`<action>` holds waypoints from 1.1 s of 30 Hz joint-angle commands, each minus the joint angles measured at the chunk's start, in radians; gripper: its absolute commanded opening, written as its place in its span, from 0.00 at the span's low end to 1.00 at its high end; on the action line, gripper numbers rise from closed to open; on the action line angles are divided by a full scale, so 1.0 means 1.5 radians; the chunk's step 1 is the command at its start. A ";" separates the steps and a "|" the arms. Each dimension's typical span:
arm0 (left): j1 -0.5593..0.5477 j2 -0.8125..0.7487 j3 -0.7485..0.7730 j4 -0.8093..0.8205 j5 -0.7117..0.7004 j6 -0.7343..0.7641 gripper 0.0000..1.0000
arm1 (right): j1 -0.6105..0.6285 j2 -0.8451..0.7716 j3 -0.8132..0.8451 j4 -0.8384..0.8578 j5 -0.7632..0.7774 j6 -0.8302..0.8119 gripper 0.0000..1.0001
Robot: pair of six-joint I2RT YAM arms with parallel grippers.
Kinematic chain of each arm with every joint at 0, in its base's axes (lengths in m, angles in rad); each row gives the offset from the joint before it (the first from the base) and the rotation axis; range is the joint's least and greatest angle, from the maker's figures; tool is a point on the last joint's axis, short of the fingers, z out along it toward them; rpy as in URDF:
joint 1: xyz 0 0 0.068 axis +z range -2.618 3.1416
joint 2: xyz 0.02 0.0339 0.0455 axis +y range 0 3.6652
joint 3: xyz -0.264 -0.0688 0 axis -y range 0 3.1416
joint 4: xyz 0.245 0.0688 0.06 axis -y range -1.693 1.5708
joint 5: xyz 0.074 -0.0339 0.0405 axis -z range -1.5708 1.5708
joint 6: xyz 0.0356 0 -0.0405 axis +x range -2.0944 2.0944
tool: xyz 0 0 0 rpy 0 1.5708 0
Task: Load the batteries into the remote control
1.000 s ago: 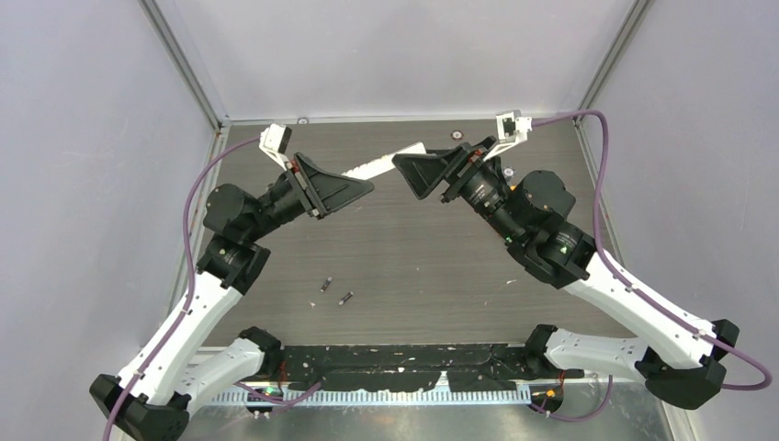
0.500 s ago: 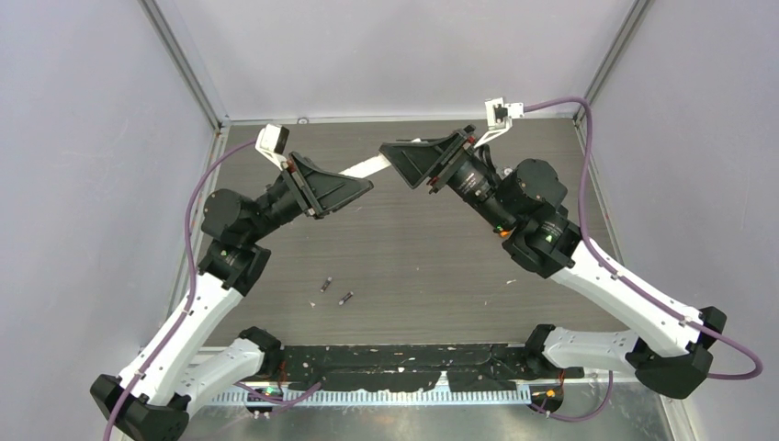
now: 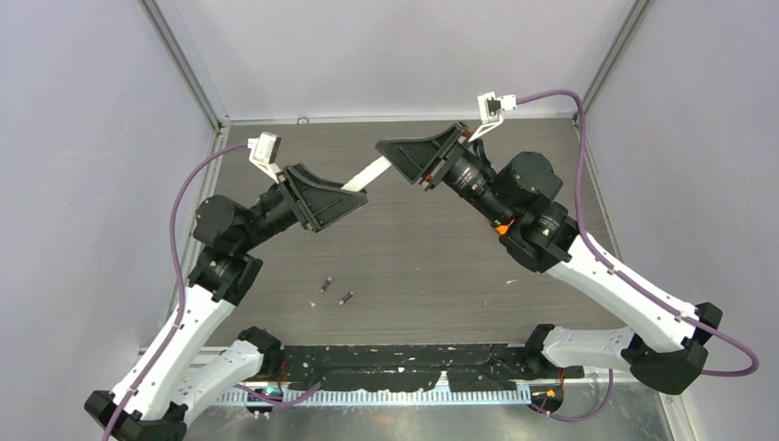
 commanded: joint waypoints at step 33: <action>0.006 0.113 0.094 -0.080 0.300 0.299 0.94 | -0.055 0.049 0.127 -0.226 -0.426 -0.219 0.27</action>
